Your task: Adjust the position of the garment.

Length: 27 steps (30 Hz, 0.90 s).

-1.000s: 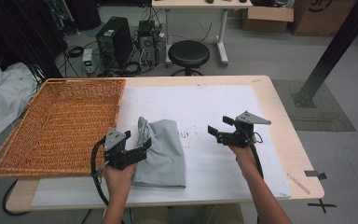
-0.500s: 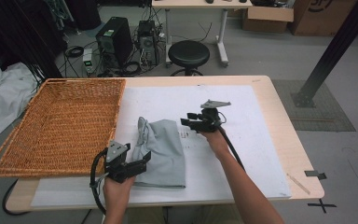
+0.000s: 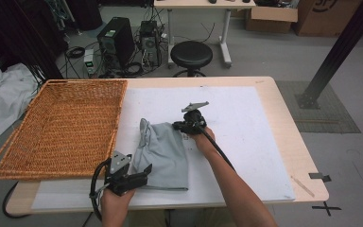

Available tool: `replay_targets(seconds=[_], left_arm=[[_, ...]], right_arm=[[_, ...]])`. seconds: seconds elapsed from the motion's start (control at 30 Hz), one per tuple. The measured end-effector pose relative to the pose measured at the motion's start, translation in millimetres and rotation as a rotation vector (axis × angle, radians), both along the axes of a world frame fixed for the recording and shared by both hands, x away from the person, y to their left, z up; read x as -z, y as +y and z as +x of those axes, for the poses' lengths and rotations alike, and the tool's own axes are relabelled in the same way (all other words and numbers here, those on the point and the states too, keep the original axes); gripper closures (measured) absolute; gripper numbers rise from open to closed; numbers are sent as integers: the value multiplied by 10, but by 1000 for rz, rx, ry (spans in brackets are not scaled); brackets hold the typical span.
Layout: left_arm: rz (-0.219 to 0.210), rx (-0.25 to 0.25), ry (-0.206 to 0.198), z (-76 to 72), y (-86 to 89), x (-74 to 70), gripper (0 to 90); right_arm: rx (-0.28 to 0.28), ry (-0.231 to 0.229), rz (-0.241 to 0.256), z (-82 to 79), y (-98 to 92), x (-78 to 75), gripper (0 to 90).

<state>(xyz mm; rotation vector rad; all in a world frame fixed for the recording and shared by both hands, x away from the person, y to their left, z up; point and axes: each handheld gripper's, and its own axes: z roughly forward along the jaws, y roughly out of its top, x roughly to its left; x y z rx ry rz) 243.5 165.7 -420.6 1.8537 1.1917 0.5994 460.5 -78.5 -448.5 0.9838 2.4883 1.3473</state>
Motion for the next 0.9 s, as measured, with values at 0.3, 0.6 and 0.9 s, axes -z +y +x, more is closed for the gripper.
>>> replay_targets(seconds=[0.3,0.6,0.9], left_arm=[[153,4,89,-27,-95,142,365],[28,-56,177,-48,62,138,826],[5,-71,125,-88,62,86,590]], right_arm=[[59,54,33,11,-37,13,899],[168,5,-2,20,-125,-26,900],[221,-1,-15,-11,-159,-50,749]])
